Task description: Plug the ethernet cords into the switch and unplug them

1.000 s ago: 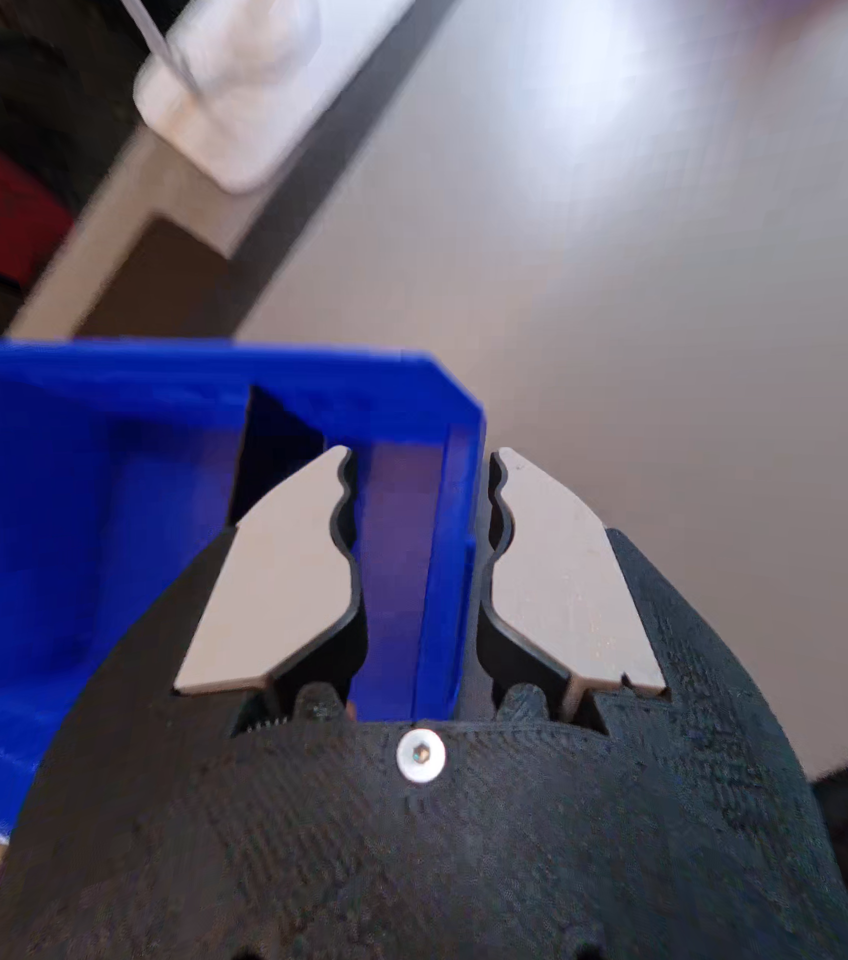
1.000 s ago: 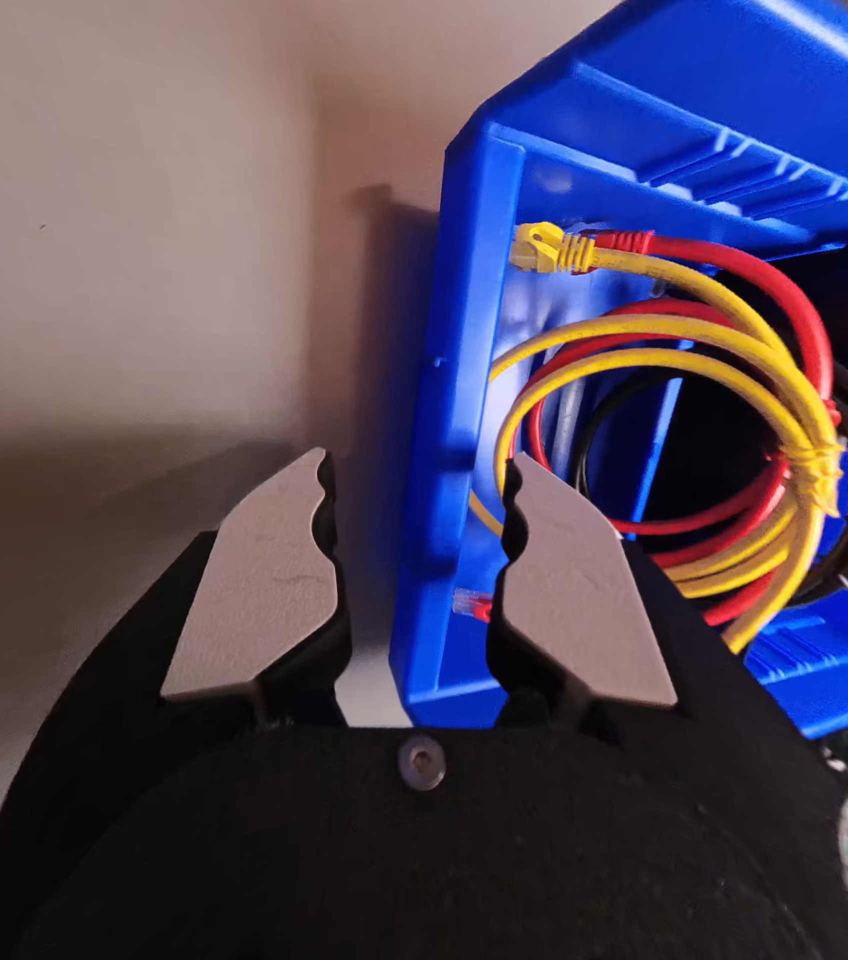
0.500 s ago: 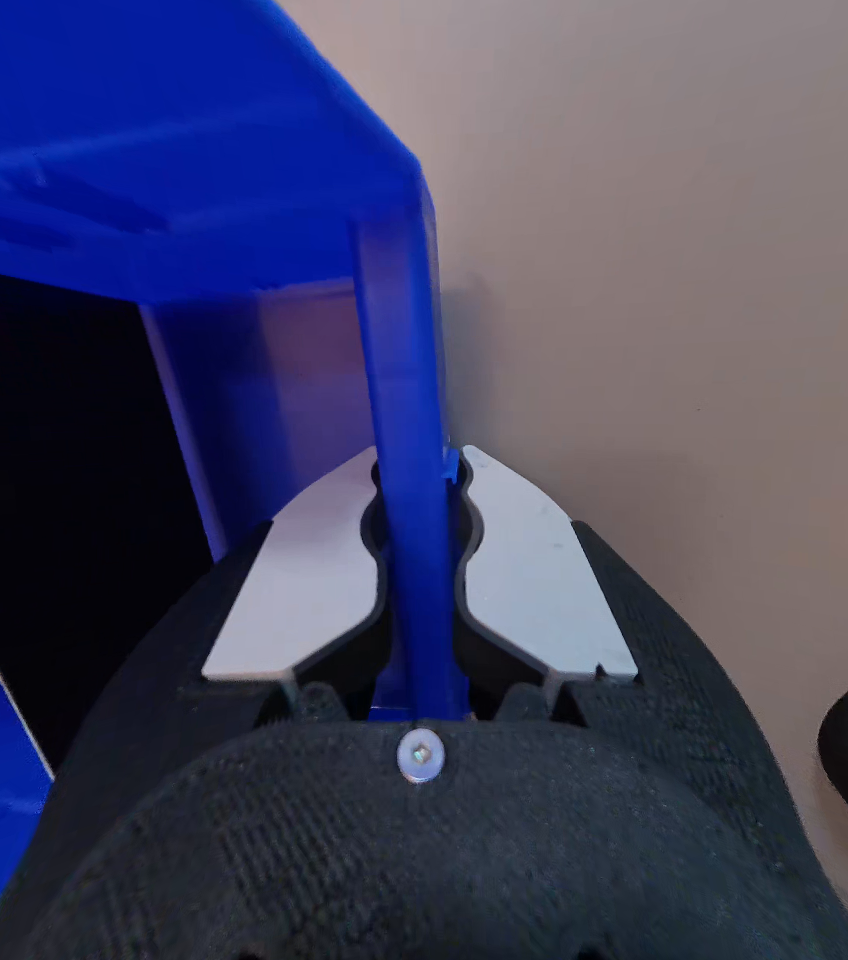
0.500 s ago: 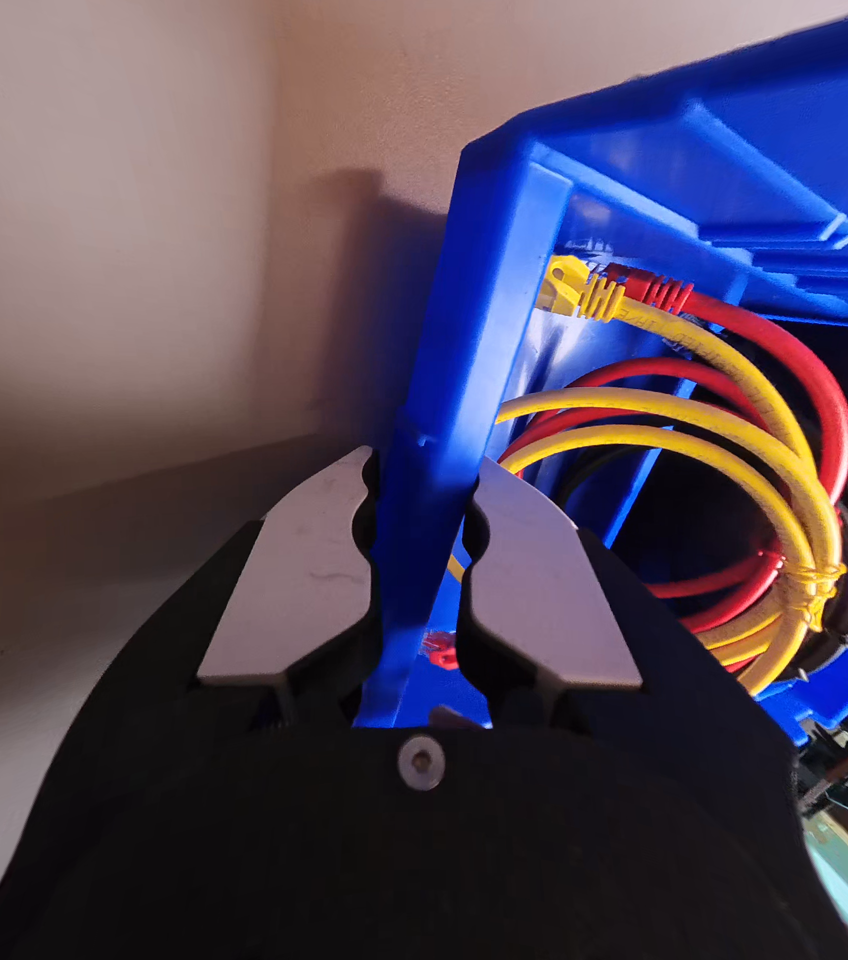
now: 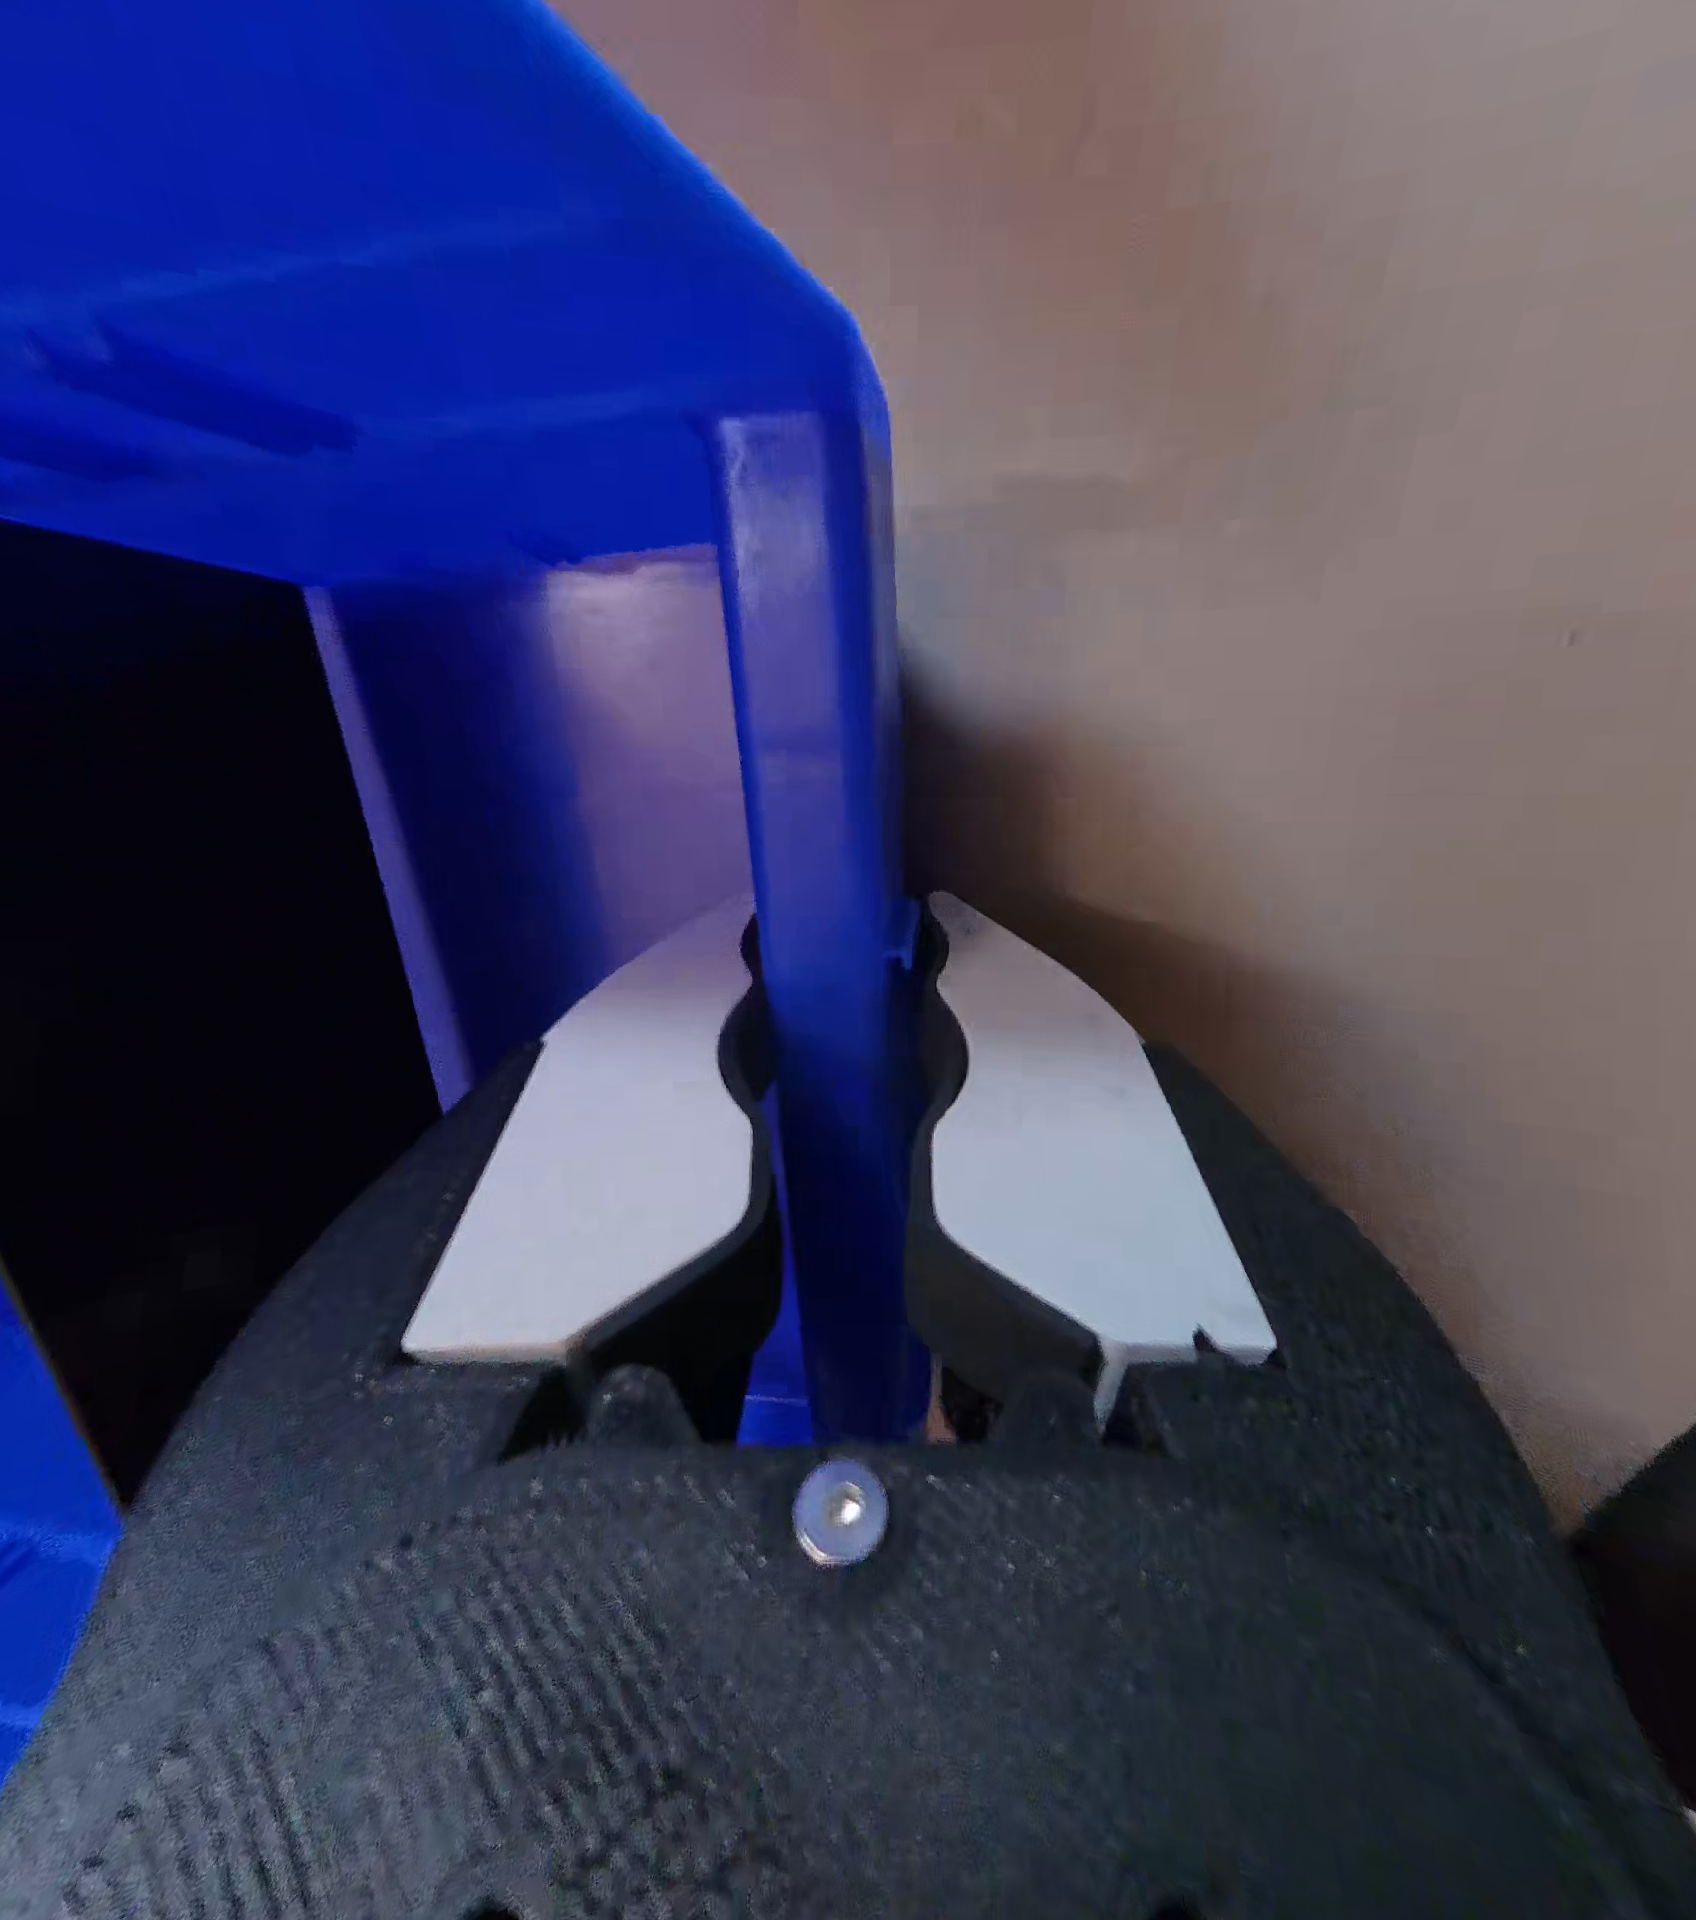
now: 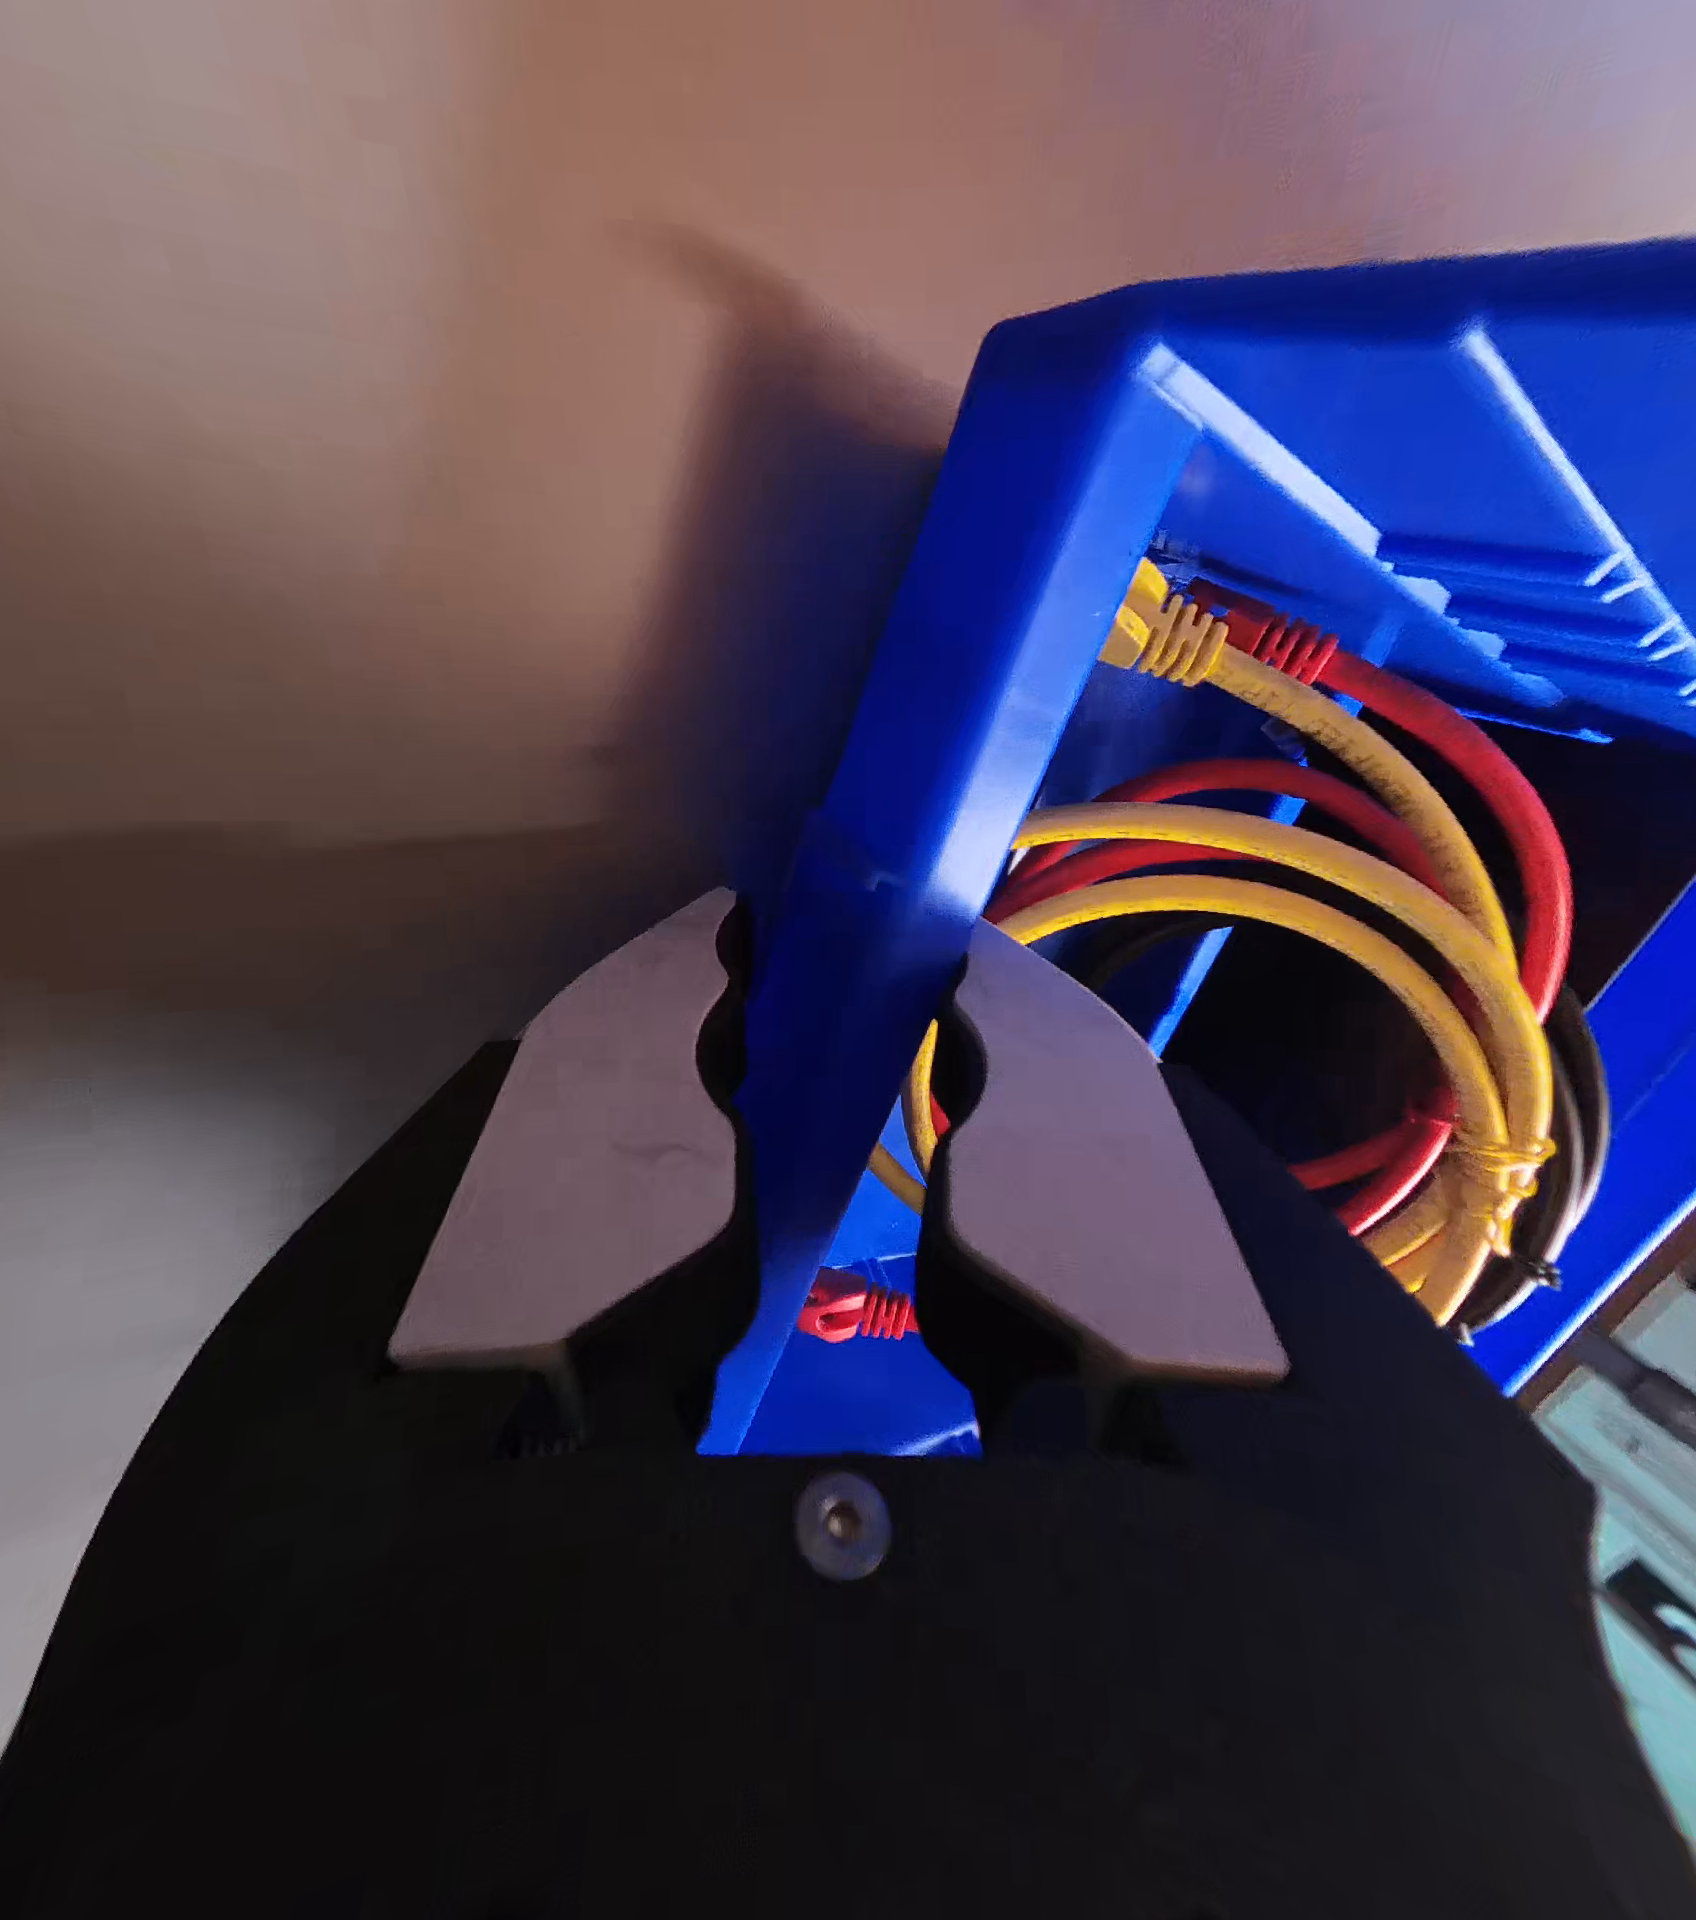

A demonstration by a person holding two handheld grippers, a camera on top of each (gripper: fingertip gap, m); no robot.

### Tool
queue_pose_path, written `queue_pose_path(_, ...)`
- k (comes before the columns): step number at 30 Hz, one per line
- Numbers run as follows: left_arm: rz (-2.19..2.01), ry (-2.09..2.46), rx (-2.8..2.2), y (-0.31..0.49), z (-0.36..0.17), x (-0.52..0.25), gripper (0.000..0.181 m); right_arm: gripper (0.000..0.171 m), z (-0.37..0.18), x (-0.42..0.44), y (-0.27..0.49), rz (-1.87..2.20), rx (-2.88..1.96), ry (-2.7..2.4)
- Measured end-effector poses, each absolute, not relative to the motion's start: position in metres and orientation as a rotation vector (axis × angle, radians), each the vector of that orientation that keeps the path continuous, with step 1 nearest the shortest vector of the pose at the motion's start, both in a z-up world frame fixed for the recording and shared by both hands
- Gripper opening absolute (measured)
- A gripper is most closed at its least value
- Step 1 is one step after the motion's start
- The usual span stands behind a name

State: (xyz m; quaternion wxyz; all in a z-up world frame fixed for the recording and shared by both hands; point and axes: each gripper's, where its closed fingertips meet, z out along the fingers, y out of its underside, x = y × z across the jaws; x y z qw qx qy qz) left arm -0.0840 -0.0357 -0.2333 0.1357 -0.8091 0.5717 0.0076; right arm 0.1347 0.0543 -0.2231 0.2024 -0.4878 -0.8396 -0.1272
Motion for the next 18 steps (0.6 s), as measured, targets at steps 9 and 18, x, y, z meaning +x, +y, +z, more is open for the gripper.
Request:
queue_pose_path(9,0.019,1.738,-2.245,-0.01,-0.232,-0.043,0.025,0.032,-0.222,0.113,0.014,-0.343,-1.162,-2.402)
queue_pose_path(18,0.196,1.501,-2.073,-0.014,-0.205,-0.059,0.039,0.052,-0.17,0.113,0.005,-0.055,-1.344,-1.953)
